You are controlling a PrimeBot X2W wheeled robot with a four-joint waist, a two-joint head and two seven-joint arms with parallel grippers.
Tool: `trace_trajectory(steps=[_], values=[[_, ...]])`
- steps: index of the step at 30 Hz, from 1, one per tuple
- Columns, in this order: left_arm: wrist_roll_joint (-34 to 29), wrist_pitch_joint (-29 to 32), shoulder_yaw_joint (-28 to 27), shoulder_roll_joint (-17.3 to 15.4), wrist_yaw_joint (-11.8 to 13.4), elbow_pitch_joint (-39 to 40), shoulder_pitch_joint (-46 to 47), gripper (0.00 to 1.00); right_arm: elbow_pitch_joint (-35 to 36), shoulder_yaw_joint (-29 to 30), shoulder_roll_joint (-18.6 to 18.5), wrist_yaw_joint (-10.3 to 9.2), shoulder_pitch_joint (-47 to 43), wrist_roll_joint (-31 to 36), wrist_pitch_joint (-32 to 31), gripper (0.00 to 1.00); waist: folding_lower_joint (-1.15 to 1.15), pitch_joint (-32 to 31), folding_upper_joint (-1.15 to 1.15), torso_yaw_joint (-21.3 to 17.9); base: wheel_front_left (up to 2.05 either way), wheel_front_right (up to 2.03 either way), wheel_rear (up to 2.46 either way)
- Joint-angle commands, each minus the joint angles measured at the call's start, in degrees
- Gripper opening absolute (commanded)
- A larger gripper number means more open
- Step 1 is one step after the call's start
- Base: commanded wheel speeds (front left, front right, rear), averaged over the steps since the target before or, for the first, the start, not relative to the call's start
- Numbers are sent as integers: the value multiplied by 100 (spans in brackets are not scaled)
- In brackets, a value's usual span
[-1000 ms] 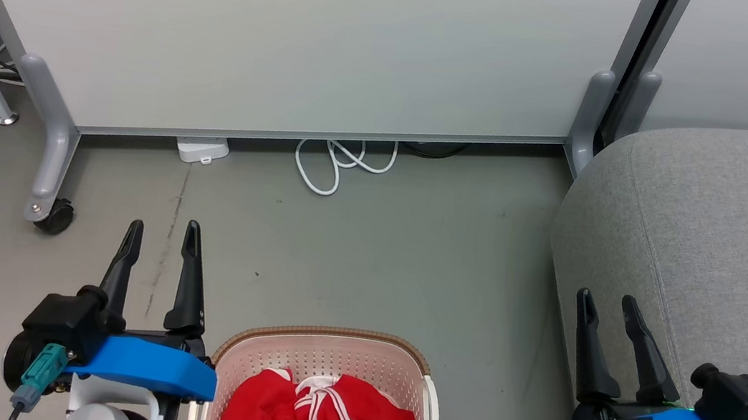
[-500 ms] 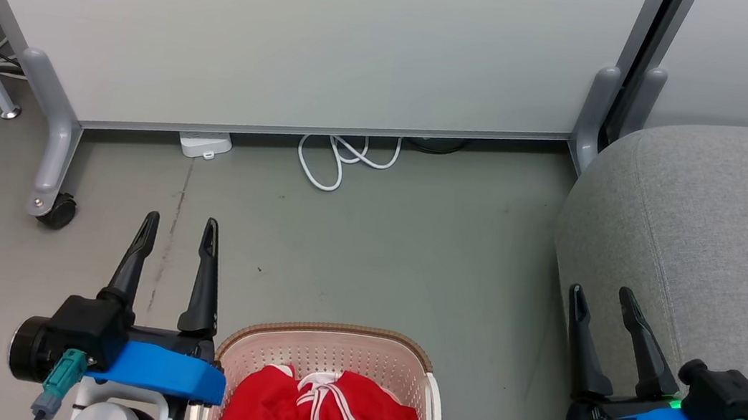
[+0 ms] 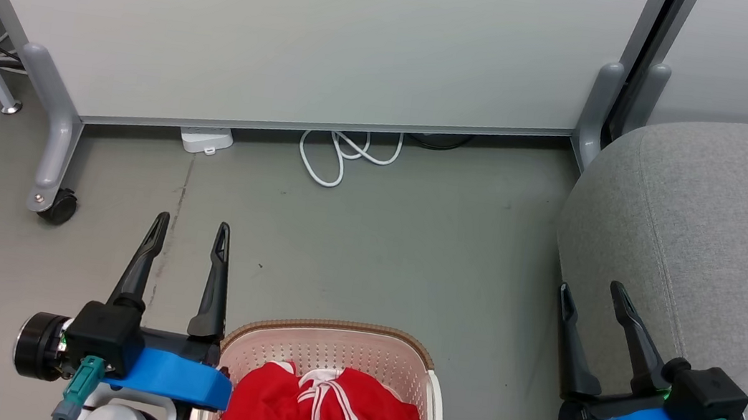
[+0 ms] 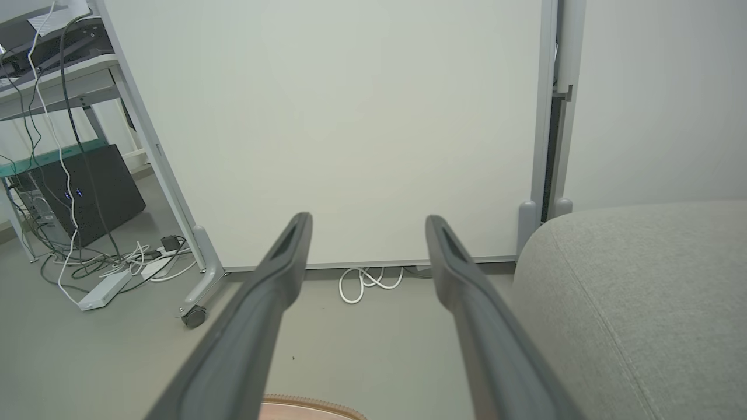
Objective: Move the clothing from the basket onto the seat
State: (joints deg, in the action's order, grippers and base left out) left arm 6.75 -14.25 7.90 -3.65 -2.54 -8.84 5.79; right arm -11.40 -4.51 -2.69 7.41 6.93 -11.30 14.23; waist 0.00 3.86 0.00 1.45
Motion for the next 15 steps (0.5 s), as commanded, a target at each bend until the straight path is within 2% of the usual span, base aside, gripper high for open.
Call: trace_trajectory(steps=[1,8,15], values=[[-89,-37,-27,-4,-14,-3,71,100,25,-14,-32,13,76,116,42,100,0,0,0,0,0,0,0],[-270,-103,-75,36,-105,-80,65,100,39,-57,-34,14,73,334,111,100,0,15,0,5,0,0,0],[-129,-102,-128,66,-191,-179,66,100,27,-56,-33,15,69,287,107,100,0,7,0,15,0,0,0]])
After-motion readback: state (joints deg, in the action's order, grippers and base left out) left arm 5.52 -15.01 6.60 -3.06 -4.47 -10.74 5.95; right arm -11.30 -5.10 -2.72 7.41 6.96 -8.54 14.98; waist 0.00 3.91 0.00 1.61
